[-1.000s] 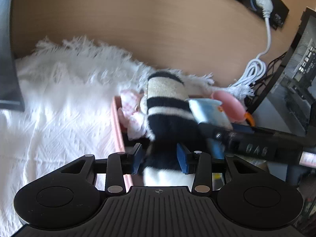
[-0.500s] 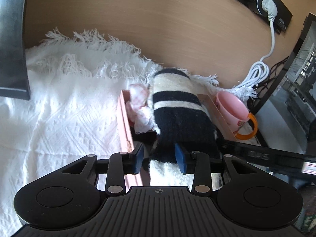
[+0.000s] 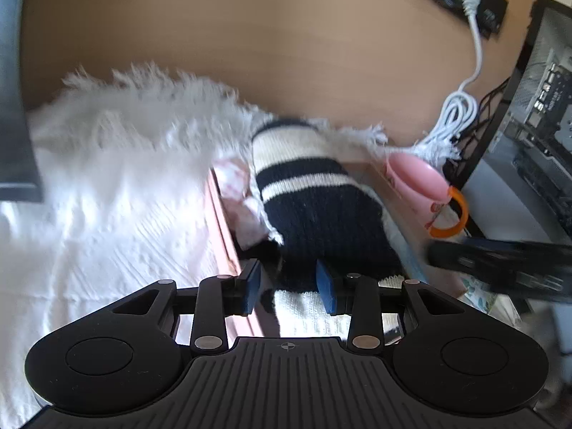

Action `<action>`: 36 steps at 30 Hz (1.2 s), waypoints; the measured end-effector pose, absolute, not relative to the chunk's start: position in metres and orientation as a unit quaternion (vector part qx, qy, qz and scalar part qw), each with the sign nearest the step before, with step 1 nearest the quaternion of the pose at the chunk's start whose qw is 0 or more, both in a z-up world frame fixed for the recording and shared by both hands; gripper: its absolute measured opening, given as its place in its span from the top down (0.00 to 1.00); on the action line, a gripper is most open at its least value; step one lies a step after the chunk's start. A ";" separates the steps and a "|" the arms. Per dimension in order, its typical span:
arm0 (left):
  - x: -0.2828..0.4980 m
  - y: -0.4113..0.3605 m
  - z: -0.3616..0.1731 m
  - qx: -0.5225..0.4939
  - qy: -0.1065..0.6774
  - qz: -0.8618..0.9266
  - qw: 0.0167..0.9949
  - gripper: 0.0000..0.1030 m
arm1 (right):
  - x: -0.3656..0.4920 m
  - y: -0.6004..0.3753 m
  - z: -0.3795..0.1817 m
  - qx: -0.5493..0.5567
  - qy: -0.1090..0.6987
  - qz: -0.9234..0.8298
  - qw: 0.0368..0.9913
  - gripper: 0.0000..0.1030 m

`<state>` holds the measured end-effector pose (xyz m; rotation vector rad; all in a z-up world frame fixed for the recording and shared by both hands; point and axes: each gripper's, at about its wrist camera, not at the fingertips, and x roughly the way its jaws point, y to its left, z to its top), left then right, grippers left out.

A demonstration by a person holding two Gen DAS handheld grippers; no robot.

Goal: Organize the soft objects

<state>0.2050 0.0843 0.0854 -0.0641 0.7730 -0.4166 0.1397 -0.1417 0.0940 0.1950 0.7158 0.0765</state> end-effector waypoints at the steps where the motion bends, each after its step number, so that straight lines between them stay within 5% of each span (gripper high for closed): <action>1: 0.199 0.086 0.090 -0.029 0.363 -0.197 0.910 0.62 | 0.127 -0.144 0.098 0.093 0.341 0.033 0.935 0.29; 8: 0.108 0.094 0.113 -0.041 0.295 -0.136 0.945 0.62 | 0.048 -0.152 0.087 0.033 0.334 0.042 0.941 0.20; 15: 0.023 0.050 0.052 -0.053 0.326 -0.127 0.935 0.62 | 0.012 -0.154 0.025 -0.013 0.357 0.048 0.933 0.20; 19: 0.013 0.027 0.023 -0.037 0.356 -0.107 0.928 0.62 | 0.020 -0.159 0.002 -0.009 0.390 0.047 0.919 0.16; 23: 0.012 0.018 0.013 -0.027 0.347 -0.084 0.934 0.62 | 0.024 -0.158 -0.002 -0.027 0.385 0.031 0.922 0.00; 36: 0.010 0.004 0.005 0.004 0.318 -0.066 0.946 0.60 | 0.012 -0.160 -0.012 -0.032 0.331 0.017 0.943 0.00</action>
